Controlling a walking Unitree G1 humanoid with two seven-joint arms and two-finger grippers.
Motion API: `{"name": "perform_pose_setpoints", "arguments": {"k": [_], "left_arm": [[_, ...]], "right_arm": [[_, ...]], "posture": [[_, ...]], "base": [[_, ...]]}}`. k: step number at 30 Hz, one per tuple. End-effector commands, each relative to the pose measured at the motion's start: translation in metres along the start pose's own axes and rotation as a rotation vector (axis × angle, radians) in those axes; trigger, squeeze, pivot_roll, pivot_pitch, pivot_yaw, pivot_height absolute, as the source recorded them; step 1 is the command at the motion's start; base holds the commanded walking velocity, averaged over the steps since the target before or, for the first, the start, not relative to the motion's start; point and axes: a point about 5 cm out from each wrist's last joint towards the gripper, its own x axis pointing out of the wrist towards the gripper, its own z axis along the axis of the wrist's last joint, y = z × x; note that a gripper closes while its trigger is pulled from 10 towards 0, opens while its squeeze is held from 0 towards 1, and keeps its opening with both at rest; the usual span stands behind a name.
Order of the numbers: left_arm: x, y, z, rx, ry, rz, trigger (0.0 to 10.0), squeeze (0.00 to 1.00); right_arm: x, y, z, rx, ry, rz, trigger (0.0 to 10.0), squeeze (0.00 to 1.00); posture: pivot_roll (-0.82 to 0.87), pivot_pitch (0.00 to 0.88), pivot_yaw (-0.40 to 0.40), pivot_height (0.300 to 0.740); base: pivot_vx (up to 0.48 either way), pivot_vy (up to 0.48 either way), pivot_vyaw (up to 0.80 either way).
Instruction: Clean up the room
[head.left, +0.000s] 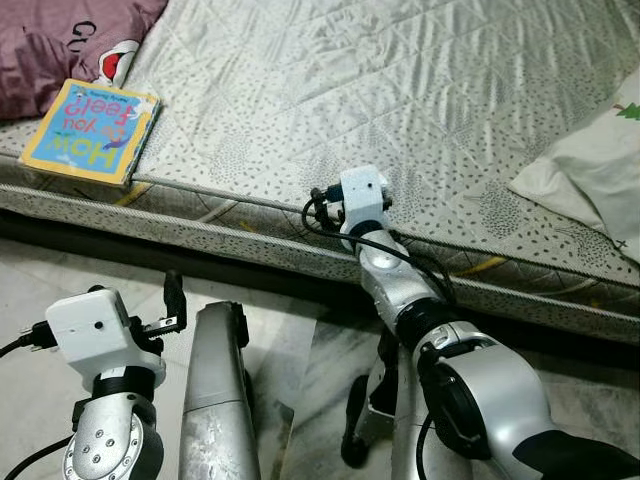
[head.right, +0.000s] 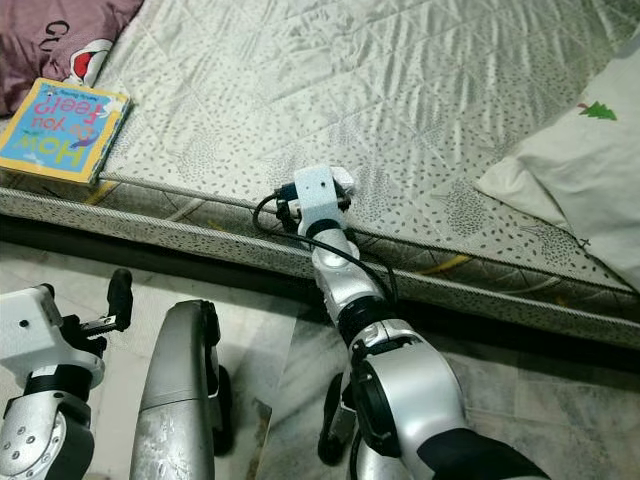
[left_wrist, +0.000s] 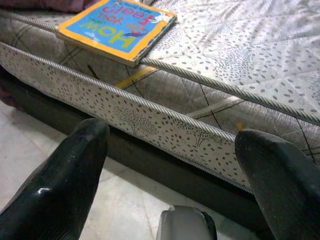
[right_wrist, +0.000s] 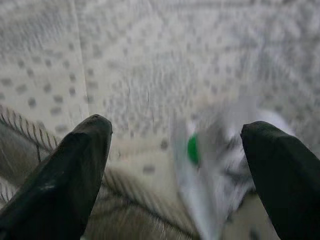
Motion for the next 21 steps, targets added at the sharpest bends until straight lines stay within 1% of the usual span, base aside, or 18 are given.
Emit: {"name": "perform_pose_setpoints", "arguments": {"k": [1,3,4,5,12,15,21], "left_arm": [[-0.004,0.001,-0.001,0.010,0.016,0.016,10.0,0.00],[-0.005,0.001,-0.001,0.008,0.021,0.019,10.0,0.00],[-0.005,0.001,-0.001,0.008,0.023,0.020,10.0,0.00],[-0.005,0.002,-0.001,0.009,0.023,0.023,10.0,0.00],[0.001,0.001,-0.001,0.007,0.016,0.029,10.0,0.00],[0.004,0.000,0.000,0.003,0.009,0.028,10.0,0.00],[0.007,0.000,0.000,0.001,0.003,0.030,10.0,0.00]], "right_arm": [[-0.001,0.003,-0.005,-0.027,0.045,-0.011,10.0,0.00],[-0.001,0.002,-0.008,-0.053,0.065,-0.037,10.0,0.00],[0.000,0.000,-0.008,-0.061,0.072,-0.059,7.8,0.00],[0.000,-0.001,-0.007,-0.067,0.074,-0.079,0.0,0.00],[0.003,-0.004,-0.002,-0.041,0.072,-0.118,0.0,0.00],[0.002,-0.006,-0.004,-0.024,0.080,-0.127,0.0,0.00],[0.001,-0.008,-0.007,-0.030,0.090,-0.129,0.0,0.00]], "posture": [[0.43,0.358,-0.045,0.544],[0.43,0.366,-0.048,0.544],[0.43,0.368,-0.049,0.544],[0.43,0.369,-0.050,0.544],[0.41,0.361,-0.057,0.544],[0.41,0.352,-0.061,0.544],[0.41,0.331,-0.066,0.544]], "base": [[0.000,0.000,0.00],[0.000,0.000,0.00],[0.000,0.000,0.00],[0.000,0.000,0.00],[0.000,0.000,0.00],[0.000,0.000,0.00],[0.000,0.000,0.00]]}}
